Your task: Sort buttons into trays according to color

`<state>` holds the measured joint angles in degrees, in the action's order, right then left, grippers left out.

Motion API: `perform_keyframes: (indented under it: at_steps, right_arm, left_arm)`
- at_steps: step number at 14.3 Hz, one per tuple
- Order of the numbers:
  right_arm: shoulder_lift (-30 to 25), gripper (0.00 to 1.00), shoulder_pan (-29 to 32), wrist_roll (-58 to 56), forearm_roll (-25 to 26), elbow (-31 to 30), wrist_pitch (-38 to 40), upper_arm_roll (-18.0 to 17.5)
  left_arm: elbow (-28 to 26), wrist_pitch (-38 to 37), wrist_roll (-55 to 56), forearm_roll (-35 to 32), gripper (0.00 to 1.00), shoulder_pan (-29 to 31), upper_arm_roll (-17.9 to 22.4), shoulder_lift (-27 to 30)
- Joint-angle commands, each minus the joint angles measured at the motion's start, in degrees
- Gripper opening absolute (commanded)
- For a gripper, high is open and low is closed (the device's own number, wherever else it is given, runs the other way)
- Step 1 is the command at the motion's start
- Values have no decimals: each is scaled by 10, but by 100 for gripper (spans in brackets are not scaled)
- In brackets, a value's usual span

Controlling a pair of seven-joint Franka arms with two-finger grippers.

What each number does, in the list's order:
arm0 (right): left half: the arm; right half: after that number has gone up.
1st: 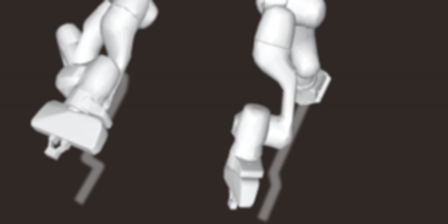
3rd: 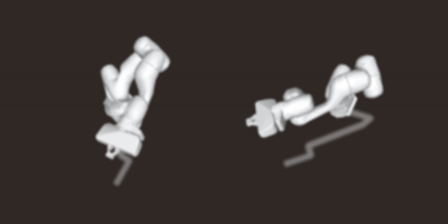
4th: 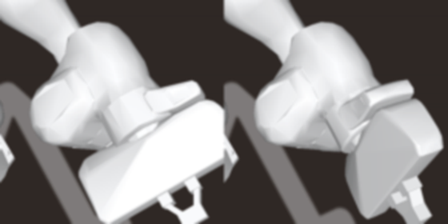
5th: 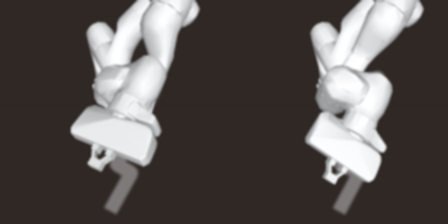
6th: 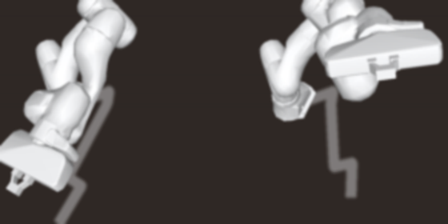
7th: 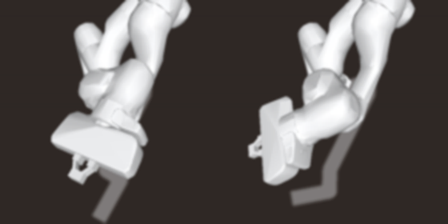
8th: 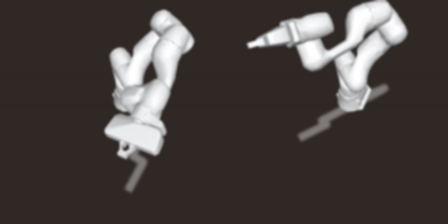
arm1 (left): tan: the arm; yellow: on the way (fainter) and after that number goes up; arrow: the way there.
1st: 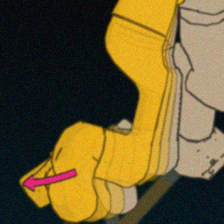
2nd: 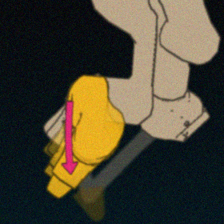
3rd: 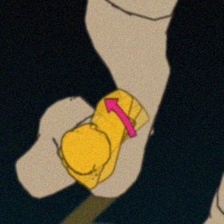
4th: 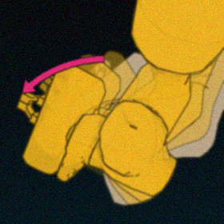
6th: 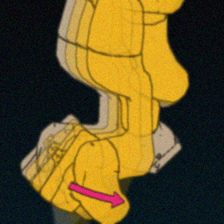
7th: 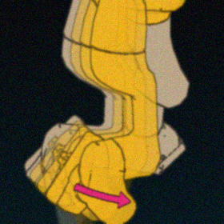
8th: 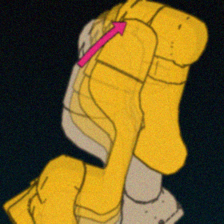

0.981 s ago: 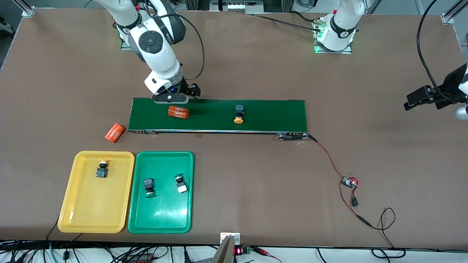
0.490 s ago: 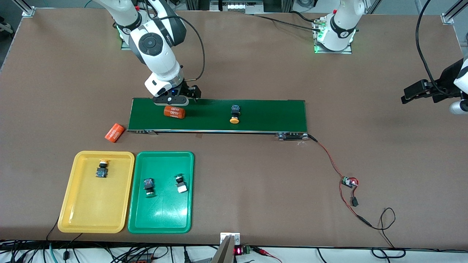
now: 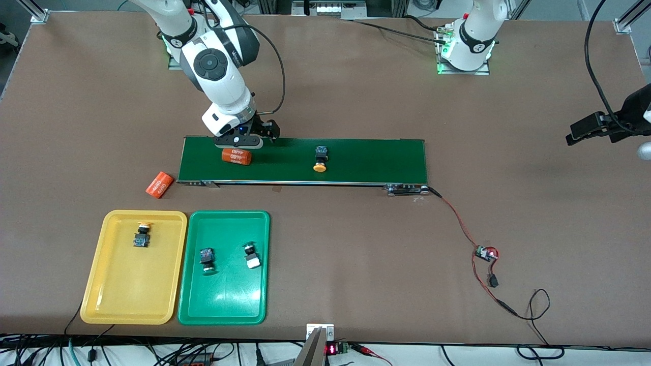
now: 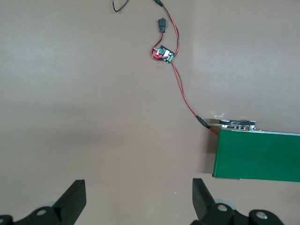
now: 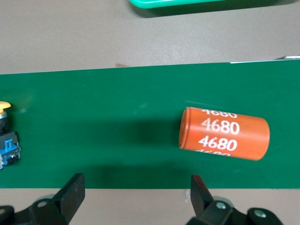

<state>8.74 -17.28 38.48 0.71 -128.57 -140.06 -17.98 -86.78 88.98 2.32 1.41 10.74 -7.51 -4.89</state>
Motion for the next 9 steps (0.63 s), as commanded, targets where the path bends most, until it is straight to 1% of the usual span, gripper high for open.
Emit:
perform_keyframes:
  at_steps: [1, 9]
  right_arm:
    - [14, 100, 3, 15, 11, 11, 1, -2]
    - [14, 100, 2, 15, 11, 11, 1, -2]
  left_arm:
    - [-12, 8, -12, 0, 100, 4, -7, 12]
    - [-8, 8, -12, 1, 100, 4, -5, 11]
